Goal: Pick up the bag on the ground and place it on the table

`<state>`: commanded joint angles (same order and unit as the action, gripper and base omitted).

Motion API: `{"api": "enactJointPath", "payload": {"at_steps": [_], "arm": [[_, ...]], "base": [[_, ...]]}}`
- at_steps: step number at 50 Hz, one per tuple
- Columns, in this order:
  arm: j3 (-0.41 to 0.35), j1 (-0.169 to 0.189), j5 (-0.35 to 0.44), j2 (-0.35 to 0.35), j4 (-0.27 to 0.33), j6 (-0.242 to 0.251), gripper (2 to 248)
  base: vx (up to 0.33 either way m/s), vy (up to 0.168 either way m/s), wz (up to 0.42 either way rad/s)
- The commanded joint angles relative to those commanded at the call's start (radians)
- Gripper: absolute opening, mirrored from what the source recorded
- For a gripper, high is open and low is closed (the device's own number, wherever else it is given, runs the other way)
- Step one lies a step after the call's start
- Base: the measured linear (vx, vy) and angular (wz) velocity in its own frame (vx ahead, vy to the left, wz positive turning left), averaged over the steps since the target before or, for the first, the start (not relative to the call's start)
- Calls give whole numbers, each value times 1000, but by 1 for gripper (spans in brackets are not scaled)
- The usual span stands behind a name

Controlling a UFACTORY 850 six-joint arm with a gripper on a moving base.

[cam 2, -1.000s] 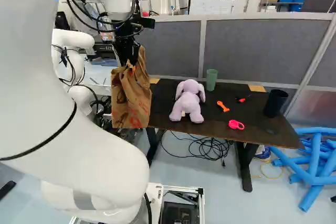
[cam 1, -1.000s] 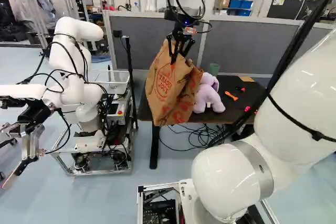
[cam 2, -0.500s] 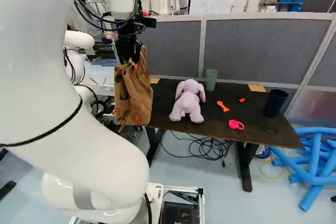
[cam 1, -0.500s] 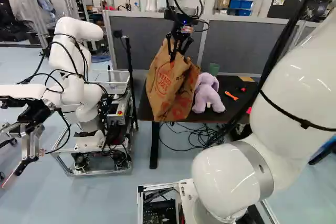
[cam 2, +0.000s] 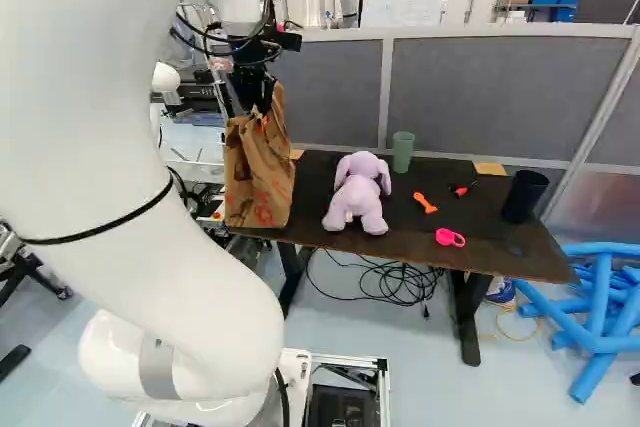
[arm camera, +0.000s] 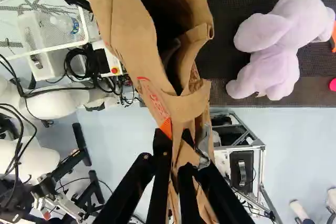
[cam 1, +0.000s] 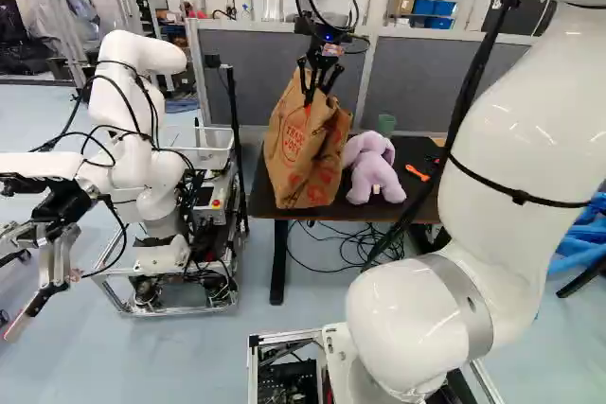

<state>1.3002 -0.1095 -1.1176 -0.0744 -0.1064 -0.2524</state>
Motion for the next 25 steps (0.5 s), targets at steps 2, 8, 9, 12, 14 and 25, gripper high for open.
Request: {"api": "enactJointPath", "payload": {"at_steps": [2,8,9,12,14,25], "arm": [[9,1,0,-9,0,0,21],[36,2,-3,-33,0,0,21],[41,2,-4,-38,0,0,21],[55,2,-8,-50,0,0,21],[64,2,-11,-58,0,0,21],[115,3,-32,-103,0,0,21]], "base": [[0,0,0],[0,0,0],[0,0,0],[0,0,0],[0,0,0],[0,0,0]]}}
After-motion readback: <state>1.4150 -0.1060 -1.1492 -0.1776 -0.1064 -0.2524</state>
